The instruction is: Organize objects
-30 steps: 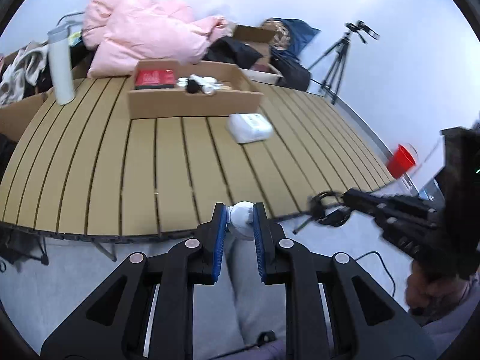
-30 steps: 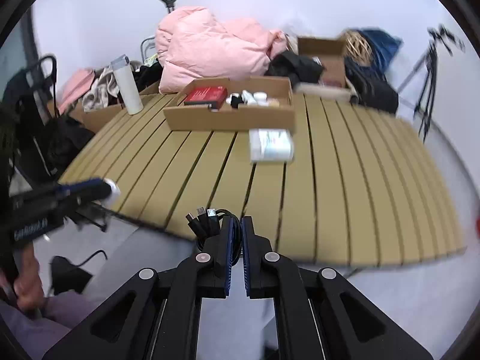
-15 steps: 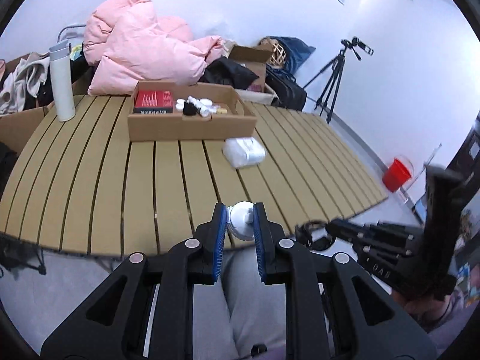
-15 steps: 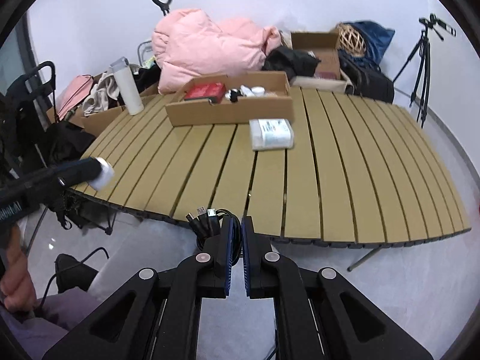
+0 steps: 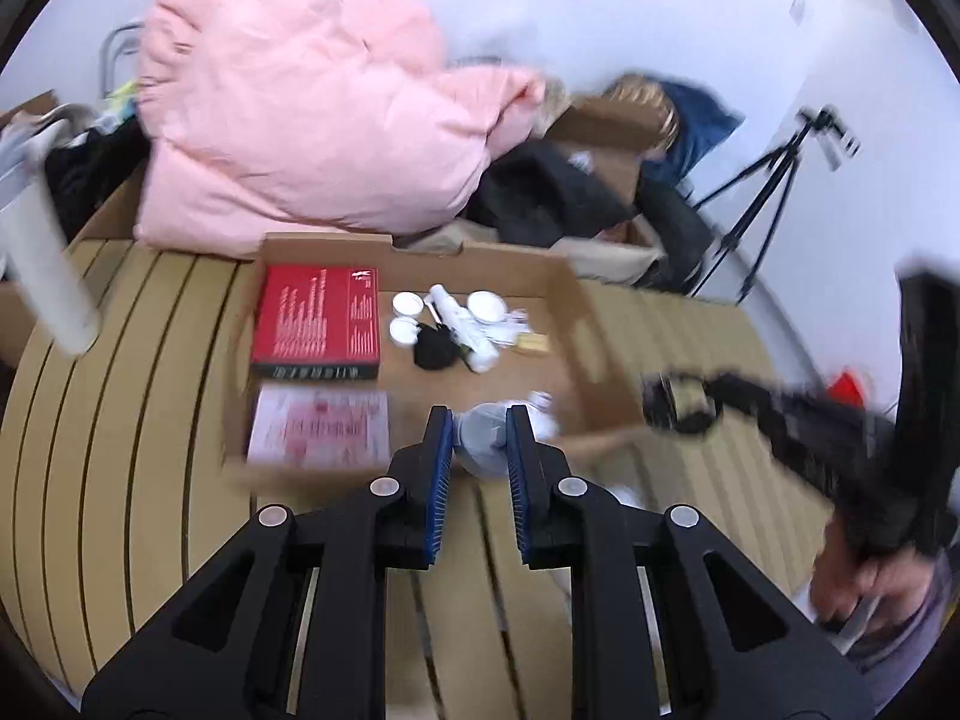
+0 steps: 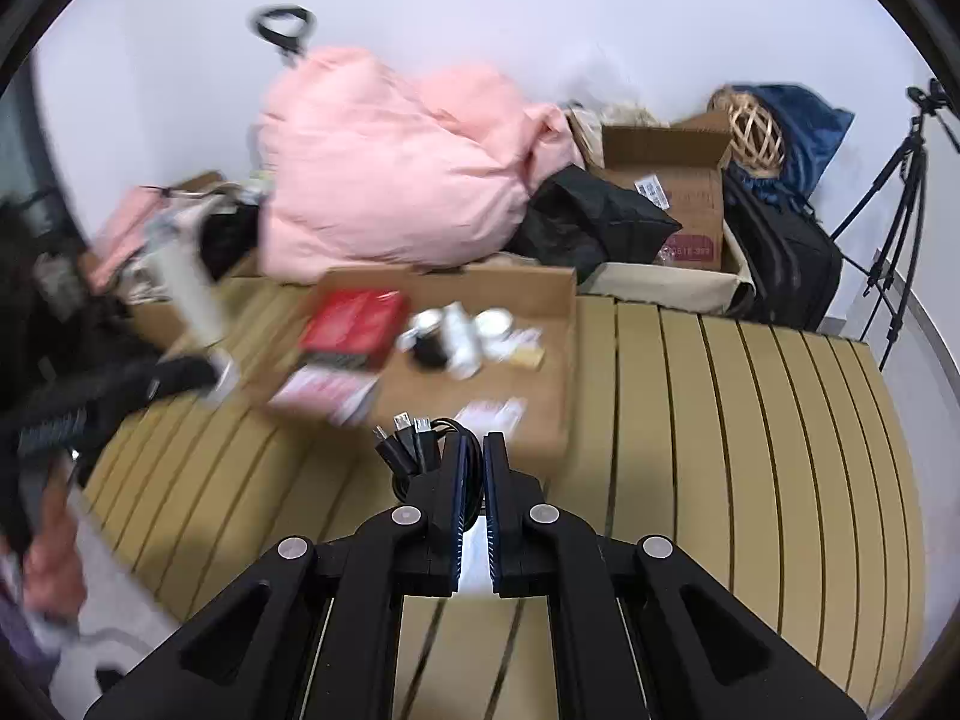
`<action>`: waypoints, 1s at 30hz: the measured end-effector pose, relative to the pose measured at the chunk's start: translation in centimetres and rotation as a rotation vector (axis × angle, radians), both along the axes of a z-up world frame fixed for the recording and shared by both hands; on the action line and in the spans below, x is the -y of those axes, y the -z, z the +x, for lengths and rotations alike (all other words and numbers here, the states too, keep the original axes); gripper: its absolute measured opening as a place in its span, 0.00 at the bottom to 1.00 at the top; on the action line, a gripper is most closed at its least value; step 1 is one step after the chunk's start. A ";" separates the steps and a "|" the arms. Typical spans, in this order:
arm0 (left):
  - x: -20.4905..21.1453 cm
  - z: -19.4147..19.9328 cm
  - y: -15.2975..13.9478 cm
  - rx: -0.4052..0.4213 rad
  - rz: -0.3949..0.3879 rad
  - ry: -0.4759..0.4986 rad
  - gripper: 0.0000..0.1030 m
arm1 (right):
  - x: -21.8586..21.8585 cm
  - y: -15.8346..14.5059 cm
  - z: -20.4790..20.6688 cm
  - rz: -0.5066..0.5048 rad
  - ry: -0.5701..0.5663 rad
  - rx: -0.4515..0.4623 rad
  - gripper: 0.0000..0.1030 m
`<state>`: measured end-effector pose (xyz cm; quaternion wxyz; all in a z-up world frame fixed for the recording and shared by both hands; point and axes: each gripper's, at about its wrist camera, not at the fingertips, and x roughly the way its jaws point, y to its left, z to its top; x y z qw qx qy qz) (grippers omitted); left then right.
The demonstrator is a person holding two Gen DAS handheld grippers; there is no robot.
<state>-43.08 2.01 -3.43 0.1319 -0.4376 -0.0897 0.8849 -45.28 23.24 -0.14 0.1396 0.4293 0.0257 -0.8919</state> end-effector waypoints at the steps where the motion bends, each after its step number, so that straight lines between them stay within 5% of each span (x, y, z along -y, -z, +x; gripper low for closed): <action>1: -0.2 -1.8 0.9 0.019 -0.016 -0.004 0.14 | 0.2 0.9 -3.1 0.005 0.021 0.034 0.07; 4: -0.6 -6.1 4.2 0.106 -0.020 -0.004 0.14 | 1.3 4.1 -11.1 0.054 0.067 0.111 0.07; 9: -1.7 -9.2 8.6 0.171 -0.052 0.043 0.15 | 2.4 8.3 -17.4 0.075 0.113 0.185 0.06; 14: -1.5 -9.4 9.3 0.159 -0.062 0.048 0.38 | 2.3 10.4 -19.9 0.046 0.112 0.193 0.10; 15: -1.2 -9.4 8.9 0.149 -0.057 0.043 0.41 | 1.9 9.9 -19.6 -0.004 0.109 0.165 0.14; 16: -1.0 -9.2 8.3 0.132 -0.052 0.038 0.43 | 1.8 9.6 -19.6 -0.017 0.112 0.149 0.33; 17: -0.7 -8.9 7.6 0.113 -0.057 0.033 0.45 | 1.6 9.1 -19.2 -0.030 0.109 0.133 0.63; 19: -0.3 -8.7 6.4 0.097 -0.084 0.015 0.48 | 1.5 7.8 -18.3 -0.063 0.074 0.133 0.86; 23: 0.4 -5.5 2.9 0.050 -0.137 -0.002 0.58 | 0.4 4.2 -14.5 -0.069 0.022 0.114 0.86; 26: 1.0 -1.3 0.0 0.003 -0.169 -0.003 0.77 | -1.3 1.2 -10.0 -0.034 0.012 0.070 0.86; 30: 2.4 6.9 -3.0 -0.073 -0.134 -0.013 0.92 | -4.0 -1.9 -1.2 0.015 0.072 -0.016 0.86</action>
